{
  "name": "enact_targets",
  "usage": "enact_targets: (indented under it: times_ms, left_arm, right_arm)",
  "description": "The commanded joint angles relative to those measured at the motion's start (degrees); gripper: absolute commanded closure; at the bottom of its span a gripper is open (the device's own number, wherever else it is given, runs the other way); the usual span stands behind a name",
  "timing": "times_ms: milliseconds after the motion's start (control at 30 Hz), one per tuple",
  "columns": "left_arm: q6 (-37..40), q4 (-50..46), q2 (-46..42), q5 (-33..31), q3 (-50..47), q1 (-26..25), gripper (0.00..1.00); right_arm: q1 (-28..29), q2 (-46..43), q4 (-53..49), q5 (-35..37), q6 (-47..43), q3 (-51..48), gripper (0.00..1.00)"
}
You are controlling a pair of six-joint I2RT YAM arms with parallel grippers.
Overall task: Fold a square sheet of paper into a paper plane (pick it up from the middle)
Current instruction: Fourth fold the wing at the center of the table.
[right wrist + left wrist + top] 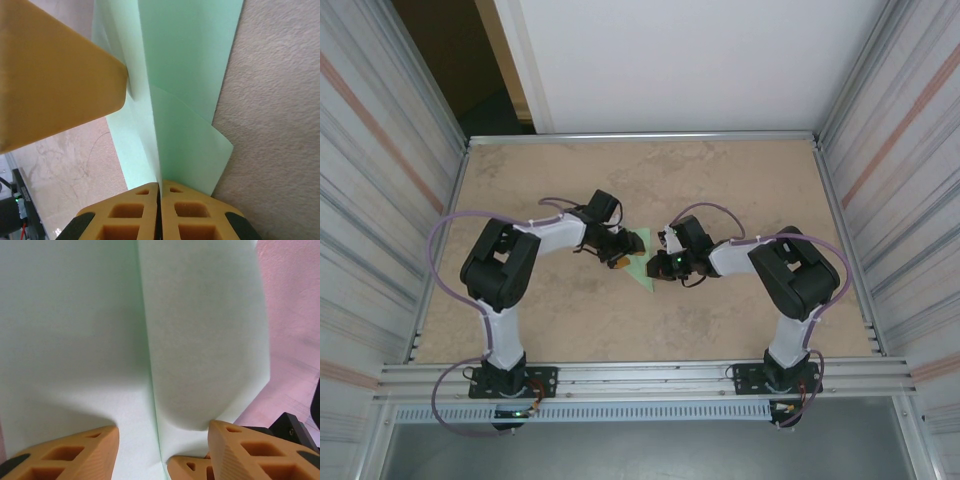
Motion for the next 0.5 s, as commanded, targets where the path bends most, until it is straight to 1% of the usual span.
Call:
enact_targets:
  times_ms: [0,167,267,367,467]
  left_arm:
    - [-0.63,-0.90,1.44,-5.45,-6.44,0.60,0.51]
    - [-1.66,10.05,-5.97,-0.64,-8.53,2.17,0.50]
    - [-1.46,13.83,-9.46,1.01,-9.10,2.77,0.50]
    - [-0.71,16.22,-12.08,1.35,-10.67,3.09,0.50]
    - [0.04,19.54,-14.21,2.10,-13.29,3.28,0.56]
  right_arm:
    - [-0.35,1.69,0.86,-1.72,0.36,-0.16,0.90]
    - [-0.97,1.93,1.66,-3.51,0.19,-0.51,0.92]
    - [-1.34,1.86,2.41,-4.99,-0.03,-0.88,0.93]
    - [-1.87,1.92,3.54,-7.05,-0.15,-1.45,0.96]
    - [-2.48,2.35,4.40,-8.99,0.13,-1.72,0.97]
